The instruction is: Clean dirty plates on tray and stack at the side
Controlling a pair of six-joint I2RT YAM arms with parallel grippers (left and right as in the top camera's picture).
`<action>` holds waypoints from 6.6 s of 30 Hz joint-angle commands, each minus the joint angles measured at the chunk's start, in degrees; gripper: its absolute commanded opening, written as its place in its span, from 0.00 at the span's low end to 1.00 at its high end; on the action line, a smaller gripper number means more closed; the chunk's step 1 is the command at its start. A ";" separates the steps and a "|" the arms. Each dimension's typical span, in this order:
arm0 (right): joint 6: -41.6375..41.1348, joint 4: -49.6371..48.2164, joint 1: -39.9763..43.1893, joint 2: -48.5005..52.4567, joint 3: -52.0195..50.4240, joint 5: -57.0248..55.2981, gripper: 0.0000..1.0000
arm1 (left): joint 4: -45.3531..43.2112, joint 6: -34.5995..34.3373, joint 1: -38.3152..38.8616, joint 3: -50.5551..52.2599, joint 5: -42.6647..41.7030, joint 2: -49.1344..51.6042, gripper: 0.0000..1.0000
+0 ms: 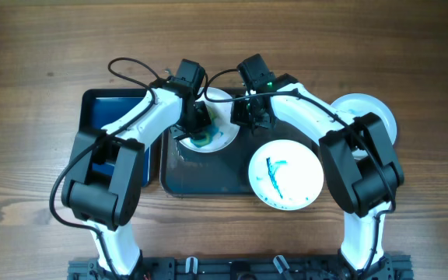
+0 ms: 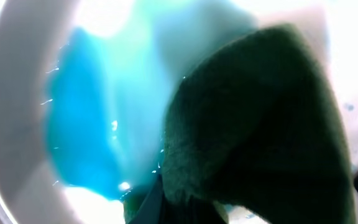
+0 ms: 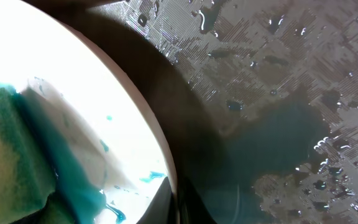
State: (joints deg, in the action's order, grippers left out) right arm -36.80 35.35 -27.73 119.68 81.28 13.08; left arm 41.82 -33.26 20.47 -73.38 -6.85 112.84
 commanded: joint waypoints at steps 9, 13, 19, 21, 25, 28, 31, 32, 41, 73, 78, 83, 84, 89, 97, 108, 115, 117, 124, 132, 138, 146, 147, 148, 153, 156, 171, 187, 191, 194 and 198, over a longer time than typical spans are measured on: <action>2.38 -0.15 0.79 0.09 0.02 0.15 0.04 | 2.19 6.21 -6.95 -6.88 -8.94 -0.63 0.04; 11.76 0.61 0.79 -0.57 0.66 6.60 0.04 | 11.30 5.53 -11.96 -15.52 -4.07 -3.28 0.04; 17.38 7.56 0.22 -10.84 0.81 -9.07 0.04 | 13.97 5.55 -13.51 -19.37 -4.42 -7.65 0.04; 18.71 10.01 -1.68 -15.80 0.81 -22.03 0.04 | 13.99 5.55 -13.46 -19.37 -6.19 -7.63 0.04; 18.73 14.12 -8.55 -22.75 0.81 -49.55 0.05 | 13.94 5.53 -13.46 -19.37 -7.48 -7.63 0.04; 18.67 15.91 -14.97 -24.96 0.81 -67.82 0.04 | 13.99 5.53 -13.46 -19.34 -7.48 -7.63 0.04; 18.82 16.22 -21.66 -25.40 0.81 -84.02 0.05 | 13.99 5.55 -13.46 -19.34 -7.43 -7.63 0.04; 18.82 16.20 -23.54 -25.40 0.81 -88.37 0.04 | 13.97 5.55 -13.46 -19.34 -7.43 -7.63 0.04; 21.81 15.65 -30.47 -25.42 0.81 -100.15 0.04 | 13.97 5.55 -13.46 -19.30 -7.43 -7.63 0.04; 12.31 16.59 56.26 -28.00 -14.08 -12.04 0.04 | 12.83 5.99 -11.50 -19.30 -3.91 -7.61 0.04; 12.61 9.03 54.86 -27.96 -21.14 -8.55 0.04 | 12.41 5.97 -9.79 -19.30 -0.72 -7.61 0.04; 13.05 8.37 52.87 -27.98 -22.77 -8.35 0.40 | 12.00 5.99 -9.70 -19.30 -0.52 -7.61 0.04; 14.36 8.68 52.57 -27.98 -22.60 -7.26 0.46 | 11.76 5.99 -9.70 -19.30 -0.52 -7.61 0.04; 20.46 15.56 49.88 -30.38 -17.38 2.71 0.47 | 11.54 5.99 -9.70 -19.30 -0.52 -7.61 0.04; 23.28 28.37 27.74 -32.50 -22.82 1.70 0.34 | 11.61 5.81 -9.70 -19.30 -0.52 -7.61 0.04; 18.80 18.23 27.19 -32.46 -36.41 -1.01 0.23 | 11.56 5.79 -9.70 -19.30 -0.52 -7.61 0.04; 19.82 17.57 26.91 -32.61 -36.11 3.02 0.04 | 11.58 5.79 -9.70 -19.28 -0.52 -7.39 0.04; 19.96 17.57 23.78 -33.81 -32.46 6.88 0.04 | 11.61 5.79 -9.70 -19.28 -0.52 -7.39 0.04; -9.60 2.91 5.40 -32.98 -25.27 -1.31 0.04 | 11.63 5.75 -9.70 -19.23 -0.55 -7.08 0.04; -14.05 -7.21 -3.23 -27.15 -25.24 -5.97 0.22 | 11.80 5.77 -9.70 -18.45 -0.52 -7.08 0.04; -1.40 -6.80 0.09 -24.04 -22.34 2.67 0.34 | 11.85 5.79 -9.70 -18.45 -0.52 -7.08 0.04; 21.31 15.21 3.23 1.53 7.72 -0.15 0.34 | 11.82 5.79 -9.70 -18.45 -0.52 -7.08 0.04; 21.38 15.30 3.23 2.64 7.91 -0.11 0.33 | 11.87 5.77 -9.70 -18.45 -0.52 -7.08 0.04; 21.40 15.47 3.23 2.82 7.91 -0.11 0.31 | 11.91 5.79 -9.70 -18.45 -0.52 -7.08 0.04; 21.05 17.84 3.17 2.91 7.87 2.71 0.18 | 12.11 5.79 -9.70 -18.43 -0.52 -7.08 0.04; 16.46 18.12 3.15 2.91 6.60 4.50 0.19 | 12.24 5.77 -9.70 -18.43 -0.55 -7.08 0.04; 7.04 10.32 2.95 2.91 1.62 9.35 0.04 | 22.93 5.79 -9.68 -18.43 -1.01 -7.08 0.04; 11.34 8.15 2.95 2.91 1.62 13.20 0.04 | 6.80 13.88 3.13 -1.75 3.21 -7.08 0.04; 11.34 7.74 2.95 2.91 1.62 13.22 0.04 | -0.94 21.22 2.12 2.64 4.20 -6.78 0.04; 11.34 7.74 2.95 2.91 1.62 13.20 0.04 | -2.99 21.18 2.12 5.77 9.92 -4.68 0.04; 11.58 7.50 2.95 2.91 1.62 13.44 0.04 | -3.56 9.07 2.08 6.43 16.90 -0.39 0.04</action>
State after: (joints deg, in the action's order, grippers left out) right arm -26.70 43.35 -24.60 121.82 83.24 24.45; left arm 38.54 -17.12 22.90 -67.99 2.87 108.86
